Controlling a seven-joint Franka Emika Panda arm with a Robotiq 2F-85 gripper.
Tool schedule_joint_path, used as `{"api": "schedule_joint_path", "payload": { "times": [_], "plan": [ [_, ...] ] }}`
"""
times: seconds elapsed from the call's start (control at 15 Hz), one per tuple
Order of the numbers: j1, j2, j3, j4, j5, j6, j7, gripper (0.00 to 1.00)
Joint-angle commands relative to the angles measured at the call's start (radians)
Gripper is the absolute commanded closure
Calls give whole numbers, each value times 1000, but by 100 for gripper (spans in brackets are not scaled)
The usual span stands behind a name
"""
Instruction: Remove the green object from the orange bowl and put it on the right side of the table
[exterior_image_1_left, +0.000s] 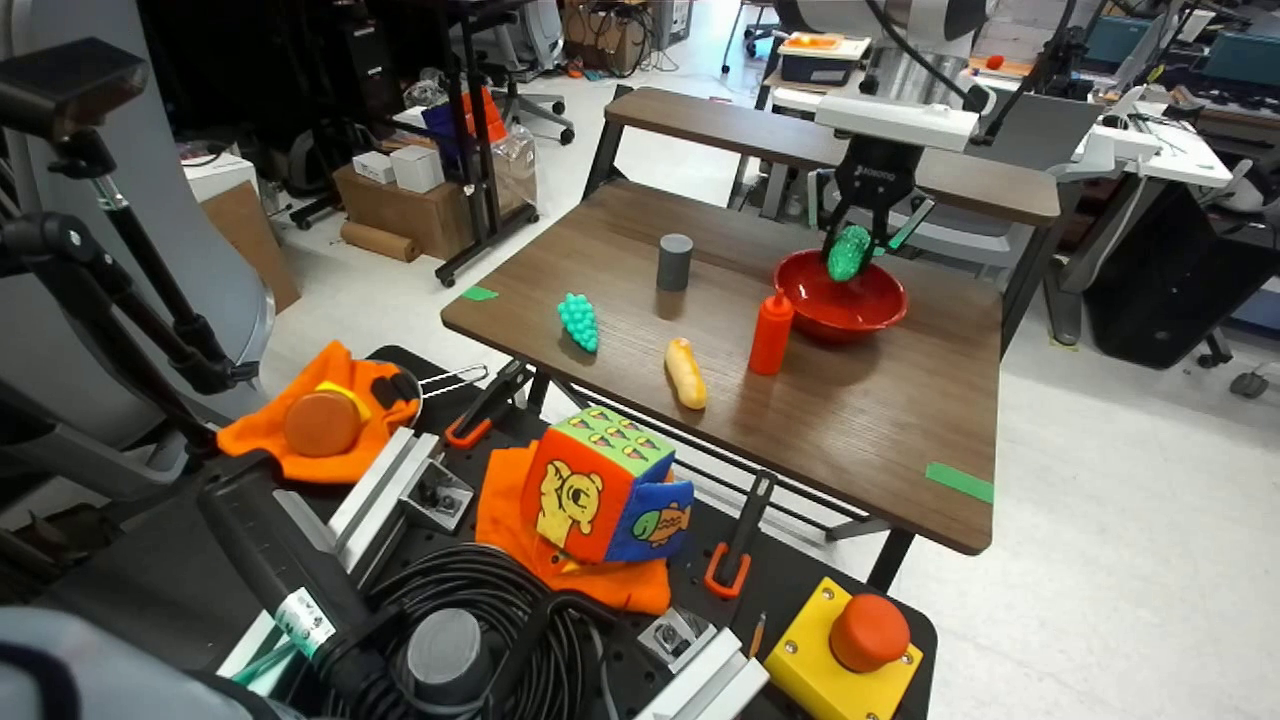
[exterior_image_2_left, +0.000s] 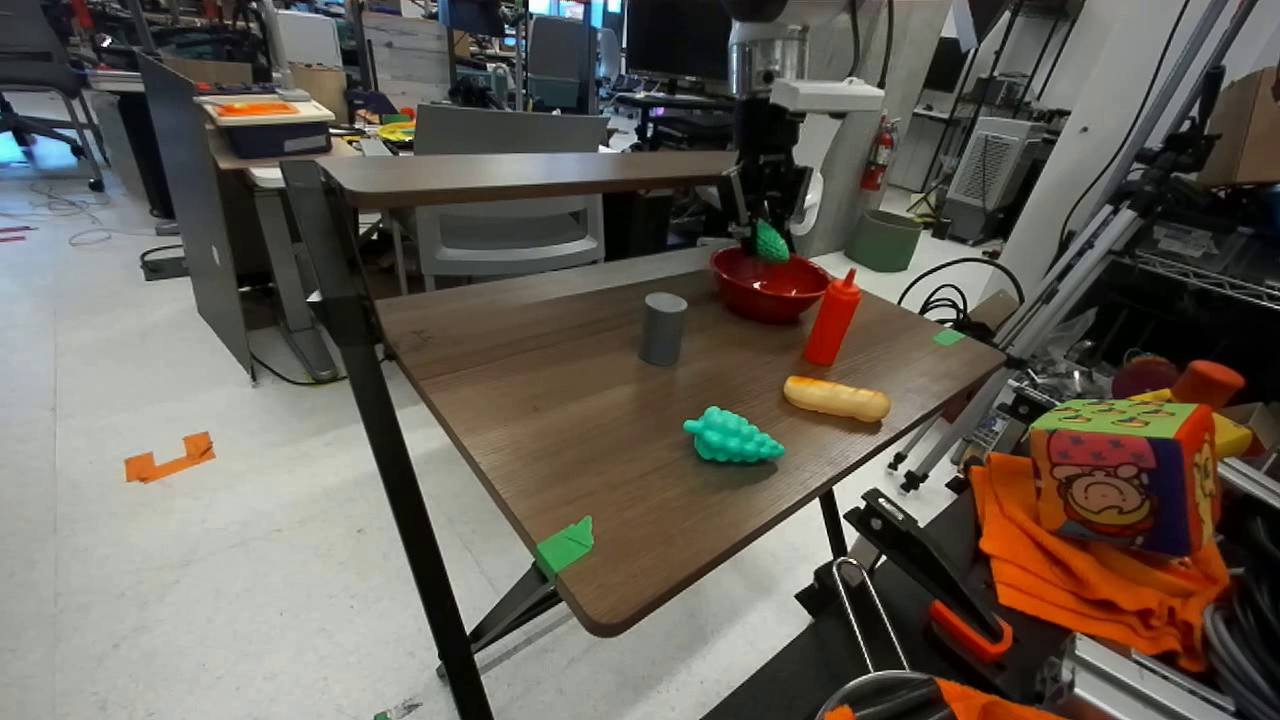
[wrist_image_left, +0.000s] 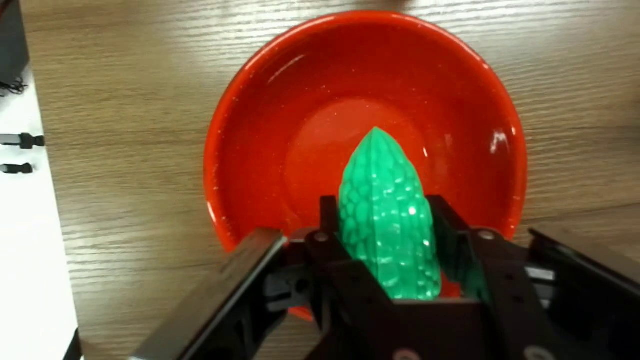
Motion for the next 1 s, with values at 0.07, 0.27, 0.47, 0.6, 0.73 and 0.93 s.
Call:
{"api": "schedule_joint_path", "payload": {
  "times": [0.07,0.27,0.47,0.6,0.73,0.93],
  "plan": [
    [2,-195,-45,-225,-29,24,39,79],
    [-11,-255,-90,-314,-54,35,92,79],
    [-32,-255,-128,-345,-61,24,140,79],
    [-46,-220,-147,-336,-70,23,156,79],
    [-62,-176,-157,-320,-80,16,155,79],
    [-74,-107,-157,-310,-116,39,122,79]
  ]
}}
